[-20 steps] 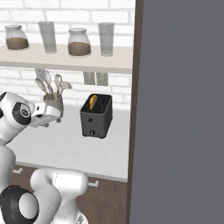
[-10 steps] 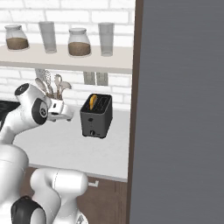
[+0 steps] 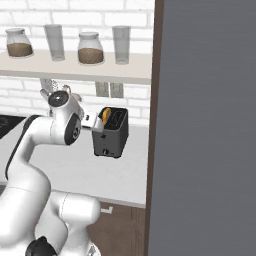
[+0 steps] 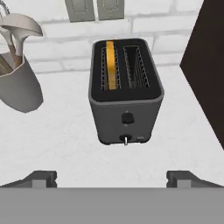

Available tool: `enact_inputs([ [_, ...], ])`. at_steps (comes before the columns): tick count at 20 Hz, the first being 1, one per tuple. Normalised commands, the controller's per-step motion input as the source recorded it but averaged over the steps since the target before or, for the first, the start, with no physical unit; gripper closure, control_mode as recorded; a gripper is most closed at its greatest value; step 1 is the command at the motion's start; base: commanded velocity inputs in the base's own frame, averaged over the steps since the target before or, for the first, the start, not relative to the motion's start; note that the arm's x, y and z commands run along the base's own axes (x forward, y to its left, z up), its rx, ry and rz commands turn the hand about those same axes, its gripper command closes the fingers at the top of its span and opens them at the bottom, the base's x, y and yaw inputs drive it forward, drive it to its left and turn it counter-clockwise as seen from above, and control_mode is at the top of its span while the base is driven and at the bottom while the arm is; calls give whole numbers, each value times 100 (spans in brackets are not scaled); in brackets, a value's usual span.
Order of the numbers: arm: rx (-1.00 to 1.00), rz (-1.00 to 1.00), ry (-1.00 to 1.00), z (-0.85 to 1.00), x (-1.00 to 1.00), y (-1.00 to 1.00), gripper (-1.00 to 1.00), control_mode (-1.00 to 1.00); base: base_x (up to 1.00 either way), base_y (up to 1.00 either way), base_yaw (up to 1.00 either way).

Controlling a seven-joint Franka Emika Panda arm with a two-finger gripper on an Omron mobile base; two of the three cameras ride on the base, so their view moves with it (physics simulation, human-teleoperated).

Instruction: Start the toaster. Once the lever pops up, take the bread to the plate on the dining counter.

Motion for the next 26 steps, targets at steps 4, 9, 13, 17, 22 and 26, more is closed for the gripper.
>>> enact_inputs([
  [4,0,10,-24,1,28,-22,-100,-100,0,0,0],
  [9,0,4,-3,4,32,0,-100,-100,0,0,0],
  [13,0,0,0,3,35,1,-100,-100,0,0,0],
  [17,-1,0,9,9,41,1,-100,-100,0,0,0],
  [22,-2,0,1,-3,41,2,-100,-100,0,0,0],
  [26,0,0,-1,-3,33,0,-100,-100,0,0,0],
])
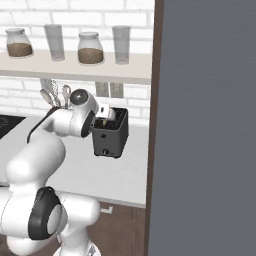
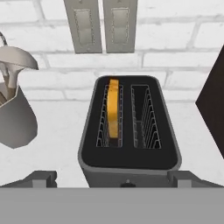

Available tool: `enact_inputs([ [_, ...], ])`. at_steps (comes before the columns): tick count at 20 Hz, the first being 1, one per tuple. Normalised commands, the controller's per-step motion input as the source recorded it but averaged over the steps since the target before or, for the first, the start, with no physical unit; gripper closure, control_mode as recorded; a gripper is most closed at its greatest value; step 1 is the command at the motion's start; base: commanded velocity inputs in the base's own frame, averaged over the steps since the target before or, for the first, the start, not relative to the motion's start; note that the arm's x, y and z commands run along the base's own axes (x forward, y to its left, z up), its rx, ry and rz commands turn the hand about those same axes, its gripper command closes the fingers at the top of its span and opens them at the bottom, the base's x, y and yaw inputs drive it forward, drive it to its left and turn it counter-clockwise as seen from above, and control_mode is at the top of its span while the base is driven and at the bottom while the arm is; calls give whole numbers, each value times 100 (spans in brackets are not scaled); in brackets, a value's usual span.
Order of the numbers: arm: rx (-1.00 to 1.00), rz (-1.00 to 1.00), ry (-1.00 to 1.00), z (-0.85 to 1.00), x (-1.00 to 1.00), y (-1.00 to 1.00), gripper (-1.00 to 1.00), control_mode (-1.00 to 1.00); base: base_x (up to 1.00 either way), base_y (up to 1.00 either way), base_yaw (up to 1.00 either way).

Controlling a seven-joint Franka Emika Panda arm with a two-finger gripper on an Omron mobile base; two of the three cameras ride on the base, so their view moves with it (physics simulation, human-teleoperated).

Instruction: Start the toaster. Once the lever pops up, take the bread to the plate on the dining counter.

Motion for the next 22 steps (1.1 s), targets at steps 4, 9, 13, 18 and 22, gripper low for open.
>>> enact_inputs([
  [4,-1,0,0,-5,32,0,-100,-100,0,0,0],
  [9,-8,-2,0,-23,29,0,-100,-100,0,0,0],
  [13,-7,-1,0,-25,12,4,-100,-100,0,0,0],
  [18,-1,0,0,-2,16,7,-100,-100,0,0,0],
  [22,0,0,4,0,33,0,-100,-100,0,0,0],
])
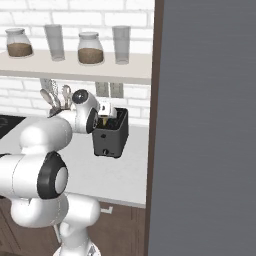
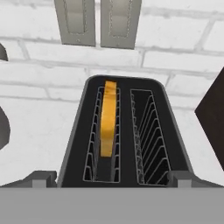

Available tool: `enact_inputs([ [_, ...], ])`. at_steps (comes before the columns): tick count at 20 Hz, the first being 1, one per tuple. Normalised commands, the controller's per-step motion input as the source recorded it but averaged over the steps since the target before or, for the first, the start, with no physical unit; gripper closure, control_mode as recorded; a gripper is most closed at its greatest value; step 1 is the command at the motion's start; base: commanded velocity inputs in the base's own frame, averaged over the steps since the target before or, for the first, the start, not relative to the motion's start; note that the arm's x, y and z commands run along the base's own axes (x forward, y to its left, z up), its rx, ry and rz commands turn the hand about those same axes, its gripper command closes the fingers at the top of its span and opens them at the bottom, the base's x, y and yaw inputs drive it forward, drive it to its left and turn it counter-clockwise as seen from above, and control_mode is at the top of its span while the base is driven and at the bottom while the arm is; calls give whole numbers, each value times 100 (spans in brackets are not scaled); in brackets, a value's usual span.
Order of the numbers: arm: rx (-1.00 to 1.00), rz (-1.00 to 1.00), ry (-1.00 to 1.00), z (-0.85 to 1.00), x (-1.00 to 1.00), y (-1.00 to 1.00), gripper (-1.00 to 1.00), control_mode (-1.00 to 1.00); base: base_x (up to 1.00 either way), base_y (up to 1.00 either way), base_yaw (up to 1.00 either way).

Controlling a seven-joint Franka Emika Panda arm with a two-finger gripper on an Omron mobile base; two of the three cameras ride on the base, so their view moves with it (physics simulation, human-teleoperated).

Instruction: Start the toaster. Once the lever pops up, take the bread to the plate on the dining counter.

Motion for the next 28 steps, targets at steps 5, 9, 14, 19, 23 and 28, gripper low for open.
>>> enact_inputs([
  [5,0,0,9,0,45,0,-100,-100,0,0,0],
  [9,0,0,3,-5,41,1,-100,-100,0,0,0],
  [14,0,0,0,-15,20,12,-100,-100,0,0,0],
  [19,0,0,0,-10,10,13,-100,-100,0,0,0],
  [23,0,0,1,-13,0,0,-100,-100,0,0,0],
  [28,0,0,0,-8,0,-4,-100,-100,0,0,0],
])
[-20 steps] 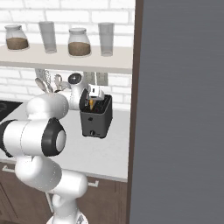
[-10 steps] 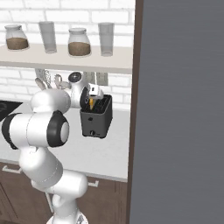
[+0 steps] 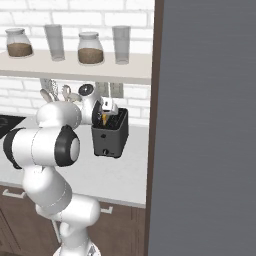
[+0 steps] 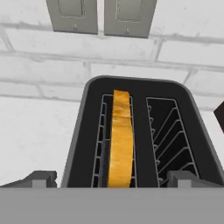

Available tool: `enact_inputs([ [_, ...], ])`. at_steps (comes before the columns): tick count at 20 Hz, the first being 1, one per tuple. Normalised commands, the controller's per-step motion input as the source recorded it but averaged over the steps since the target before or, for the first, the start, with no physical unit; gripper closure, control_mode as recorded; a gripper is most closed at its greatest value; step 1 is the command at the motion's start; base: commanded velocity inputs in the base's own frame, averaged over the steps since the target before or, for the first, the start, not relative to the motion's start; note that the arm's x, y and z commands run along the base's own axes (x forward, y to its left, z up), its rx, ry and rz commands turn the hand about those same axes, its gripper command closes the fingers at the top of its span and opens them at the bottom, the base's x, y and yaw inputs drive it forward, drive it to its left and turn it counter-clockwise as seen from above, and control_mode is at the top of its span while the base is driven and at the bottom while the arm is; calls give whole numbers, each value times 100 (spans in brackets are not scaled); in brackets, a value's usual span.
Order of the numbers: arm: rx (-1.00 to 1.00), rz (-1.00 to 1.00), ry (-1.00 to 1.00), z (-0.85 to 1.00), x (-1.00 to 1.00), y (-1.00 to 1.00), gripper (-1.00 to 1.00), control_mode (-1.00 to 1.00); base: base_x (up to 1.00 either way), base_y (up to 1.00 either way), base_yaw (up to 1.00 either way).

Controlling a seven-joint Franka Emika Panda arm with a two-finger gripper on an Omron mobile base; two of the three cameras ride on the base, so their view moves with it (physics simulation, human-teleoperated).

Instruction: Start the toaster. Once the lever pops up, take the bread to the plate on the dining counter.

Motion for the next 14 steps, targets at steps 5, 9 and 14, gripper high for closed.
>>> enact_inputs([
  [5,0,0,0,-4,0,0,-100,-100,0,0,0],
  [9,0,0,0,-12,1,0,-100,-100,0,0,0],
  [14,0,0,0,-2,2,-2,-100,-100,0,0,0],
])
